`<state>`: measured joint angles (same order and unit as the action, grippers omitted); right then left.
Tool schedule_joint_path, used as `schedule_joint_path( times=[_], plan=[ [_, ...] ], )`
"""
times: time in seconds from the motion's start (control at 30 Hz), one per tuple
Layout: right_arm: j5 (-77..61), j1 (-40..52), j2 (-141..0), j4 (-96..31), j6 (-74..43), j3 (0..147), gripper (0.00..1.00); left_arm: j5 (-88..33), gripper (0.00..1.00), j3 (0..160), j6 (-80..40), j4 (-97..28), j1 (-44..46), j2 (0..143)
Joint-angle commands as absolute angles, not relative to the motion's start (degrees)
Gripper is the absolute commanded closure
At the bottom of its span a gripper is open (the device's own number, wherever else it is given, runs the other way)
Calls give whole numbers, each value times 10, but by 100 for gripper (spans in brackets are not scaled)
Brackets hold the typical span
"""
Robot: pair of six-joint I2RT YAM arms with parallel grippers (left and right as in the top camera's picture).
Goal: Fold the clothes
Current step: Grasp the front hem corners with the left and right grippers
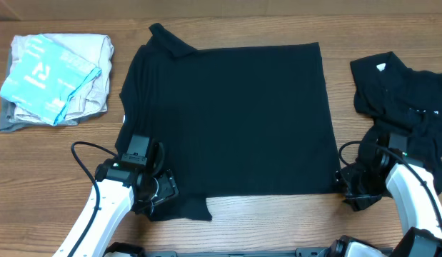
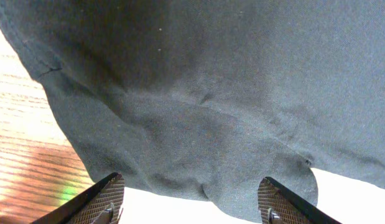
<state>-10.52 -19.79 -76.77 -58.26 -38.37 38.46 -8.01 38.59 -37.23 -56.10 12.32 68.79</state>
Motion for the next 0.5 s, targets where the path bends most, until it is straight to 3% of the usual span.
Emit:
schedule_joint_path(
  times=[0.0, 0.2, 0.47],
  plan=[
    [-111, -198, -767, -570, -393, 376, 41, -89, 28, 396, -342, -562, 119, 682],
    [-110, -198, -767, -531, -395, 349, 43, -84, 24, 396, -338, -566, 119, 682],
    [-93, -198, -767, -472, -406, 322, 62, -84, 22, 396, -338, -566, 119, 682]
  ],
)
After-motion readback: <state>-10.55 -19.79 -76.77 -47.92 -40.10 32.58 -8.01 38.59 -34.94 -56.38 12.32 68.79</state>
